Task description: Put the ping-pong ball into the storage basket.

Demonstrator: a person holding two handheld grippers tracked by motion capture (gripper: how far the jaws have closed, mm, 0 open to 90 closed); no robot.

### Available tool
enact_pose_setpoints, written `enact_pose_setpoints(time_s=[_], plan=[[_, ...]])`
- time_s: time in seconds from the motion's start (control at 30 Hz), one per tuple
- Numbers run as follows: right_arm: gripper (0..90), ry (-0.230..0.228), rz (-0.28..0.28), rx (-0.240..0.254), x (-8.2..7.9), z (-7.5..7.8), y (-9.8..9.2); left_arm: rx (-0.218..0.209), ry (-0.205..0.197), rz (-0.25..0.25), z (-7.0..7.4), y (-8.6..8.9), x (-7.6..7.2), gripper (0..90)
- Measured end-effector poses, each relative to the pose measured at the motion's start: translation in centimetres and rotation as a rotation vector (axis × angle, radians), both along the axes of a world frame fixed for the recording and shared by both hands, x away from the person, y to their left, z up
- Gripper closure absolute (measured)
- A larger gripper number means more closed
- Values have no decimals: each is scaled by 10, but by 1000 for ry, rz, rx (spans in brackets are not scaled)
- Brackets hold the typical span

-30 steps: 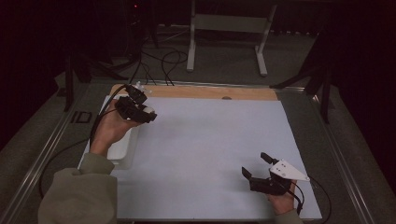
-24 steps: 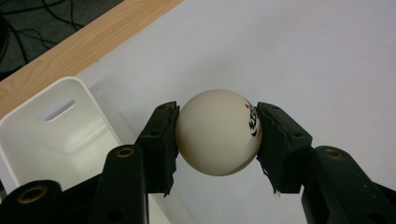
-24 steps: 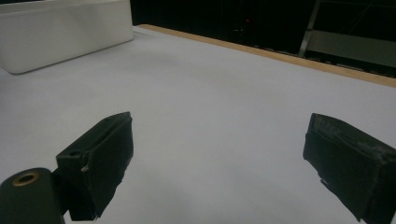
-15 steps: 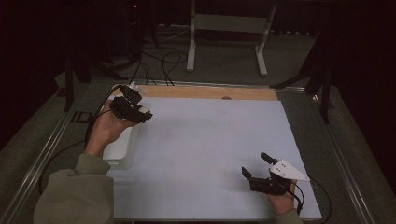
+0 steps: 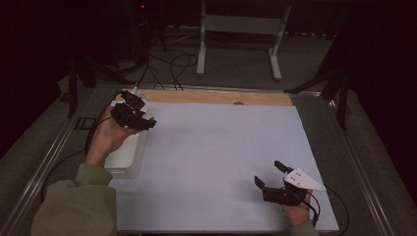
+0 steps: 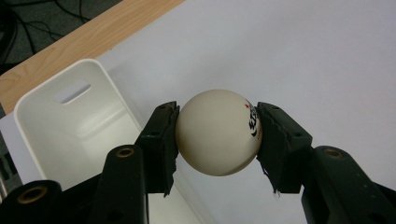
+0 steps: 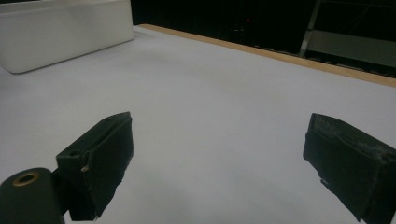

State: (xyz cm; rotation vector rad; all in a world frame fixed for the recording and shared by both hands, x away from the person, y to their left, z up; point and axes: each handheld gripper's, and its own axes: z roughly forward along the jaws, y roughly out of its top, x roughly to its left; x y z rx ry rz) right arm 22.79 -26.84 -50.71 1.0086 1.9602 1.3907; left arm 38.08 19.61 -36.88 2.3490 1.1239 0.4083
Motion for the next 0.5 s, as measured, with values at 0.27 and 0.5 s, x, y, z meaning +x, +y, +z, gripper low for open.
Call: enact_pose_setpoints(time_s=[0.27, 0.5], plan=[[84, -1, -1, 0, 0, 0, 0, 1, 0, 7, 0, 4, -1, 517], [84, -1, -1, -1, 0, 0, 0, 4, 3, 16, -3, 8, -1, 517]])
